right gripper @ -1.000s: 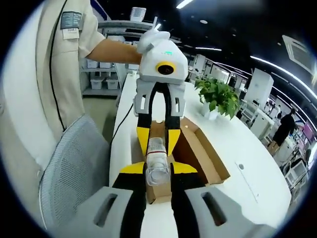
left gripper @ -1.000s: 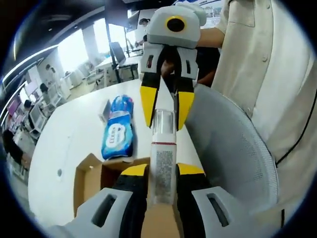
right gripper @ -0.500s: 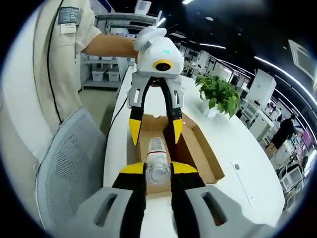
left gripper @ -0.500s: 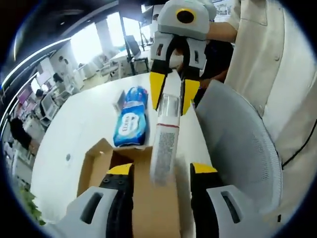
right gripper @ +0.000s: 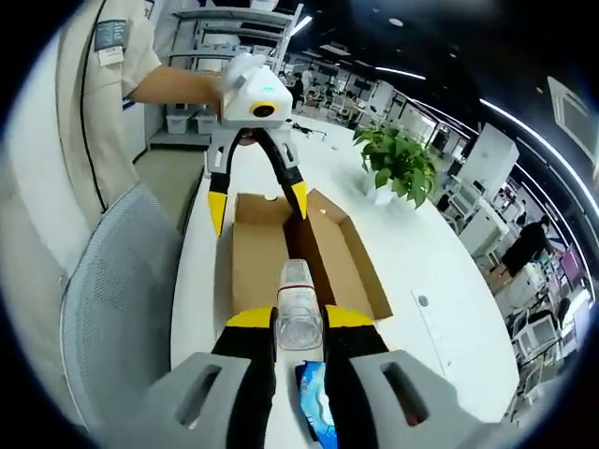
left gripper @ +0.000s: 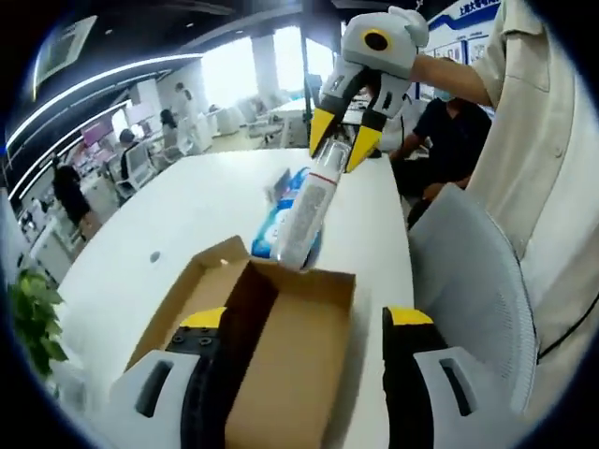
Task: Operate the shoe box by opening the lid, removing the specified soft item, and placing it in the target area until the item is outside and the box remains undamaged.
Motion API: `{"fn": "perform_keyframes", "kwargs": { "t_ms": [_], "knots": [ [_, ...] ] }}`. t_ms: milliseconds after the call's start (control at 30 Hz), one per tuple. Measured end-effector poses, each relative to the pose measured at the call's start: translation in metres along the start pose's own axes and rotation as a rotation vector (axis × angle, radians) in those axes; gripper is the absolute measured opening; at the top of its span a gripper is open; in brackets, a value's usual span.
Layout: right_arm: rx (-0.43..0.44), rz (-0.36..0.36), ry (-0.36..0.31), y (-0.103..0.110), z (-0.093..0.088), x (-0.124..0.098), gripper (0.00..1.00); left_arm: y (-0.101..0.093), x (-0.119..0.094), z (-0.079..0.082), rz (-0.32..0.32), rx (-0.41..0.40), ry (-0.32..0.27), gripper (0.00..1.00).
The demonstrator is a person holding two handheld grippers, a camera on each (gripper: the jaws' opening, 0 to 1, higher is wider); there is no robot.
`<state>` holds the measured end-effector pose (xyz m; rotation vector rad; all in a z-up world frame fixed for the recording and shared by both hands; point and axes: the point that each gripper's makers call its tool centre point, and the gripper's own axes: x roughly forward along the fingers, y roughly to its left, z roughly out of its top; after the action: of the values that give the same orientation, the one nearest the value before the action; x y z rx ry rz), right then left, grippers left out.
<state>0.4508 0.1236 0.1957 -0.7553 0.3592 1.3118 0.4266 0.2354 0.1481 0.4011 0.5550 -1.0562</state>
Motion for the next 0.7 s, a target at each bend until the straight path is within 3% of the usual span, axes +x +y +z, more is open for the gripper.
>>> {"fn": "perform_keyframes", "kwargs": {
  "t_ms": [367, 700],
  "knots": [
    [-0.016, -0.017, 0.100, -0.041, -0.024, -0.013, 0.15, 0.004, -0.008, -0.001, 0.126, -0.117, -0.101, 0.88],
    [-0.026, -0.008, 0.181, -0.078, -0.044, -0.012, 0.15, 0.008, -0.025, -0.009, 0.239, -0.195, -0.168, 0.94]
  ]
}}
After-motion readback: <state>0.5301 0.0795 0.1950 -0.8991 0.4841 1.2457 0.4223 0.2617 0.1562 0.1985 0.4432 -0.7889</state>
